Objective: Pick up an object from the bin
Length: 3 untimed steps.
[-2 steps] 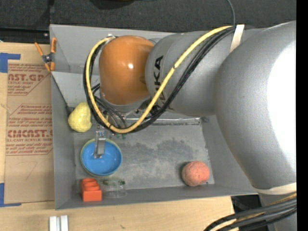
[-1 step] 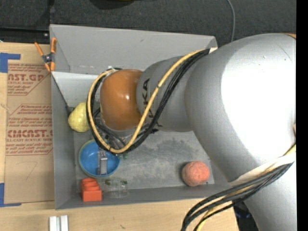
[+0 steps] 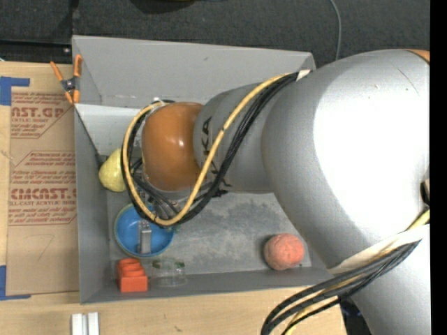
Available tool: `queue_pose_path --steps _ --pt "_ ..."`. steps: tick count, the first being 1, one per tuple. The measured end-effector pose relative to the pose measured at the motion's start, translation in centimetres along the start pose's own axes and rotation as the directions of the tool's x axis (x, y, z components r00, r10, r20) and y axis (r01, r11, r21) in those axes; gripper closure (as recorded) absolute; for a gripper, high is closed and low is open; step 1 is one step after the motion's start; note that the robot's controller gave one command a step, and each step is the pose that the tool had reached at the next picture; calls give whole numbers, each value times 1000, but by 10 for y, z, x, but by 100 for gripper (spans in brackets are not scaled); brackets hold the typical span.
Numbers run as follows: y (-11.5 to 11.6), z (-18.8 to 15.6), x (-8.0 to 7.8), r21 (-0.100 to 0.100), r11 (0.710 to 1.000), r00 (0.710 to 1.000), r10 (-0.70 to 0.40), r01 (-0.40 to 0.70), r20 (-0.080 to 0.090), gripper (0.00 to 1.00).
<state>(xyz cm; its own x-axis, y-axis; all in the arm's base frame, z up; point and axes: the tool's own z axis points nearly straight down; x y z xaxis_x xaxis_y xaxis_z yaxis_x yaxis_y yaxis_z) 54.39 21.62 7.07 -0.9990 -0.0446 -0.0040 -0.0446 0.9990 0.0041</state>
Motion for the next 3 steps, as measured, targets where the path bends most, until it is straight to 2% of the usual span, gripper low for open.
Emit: queue_pose_path --steps 1,2,3 --pt "-5 0 -3 -2 999 999 -36 36 -2 0" --pt "1 0 0 -2 1000 1000 -1 1 2 0" --pt "-5 -1 -5 -4 999 999 -37 37 4 100"
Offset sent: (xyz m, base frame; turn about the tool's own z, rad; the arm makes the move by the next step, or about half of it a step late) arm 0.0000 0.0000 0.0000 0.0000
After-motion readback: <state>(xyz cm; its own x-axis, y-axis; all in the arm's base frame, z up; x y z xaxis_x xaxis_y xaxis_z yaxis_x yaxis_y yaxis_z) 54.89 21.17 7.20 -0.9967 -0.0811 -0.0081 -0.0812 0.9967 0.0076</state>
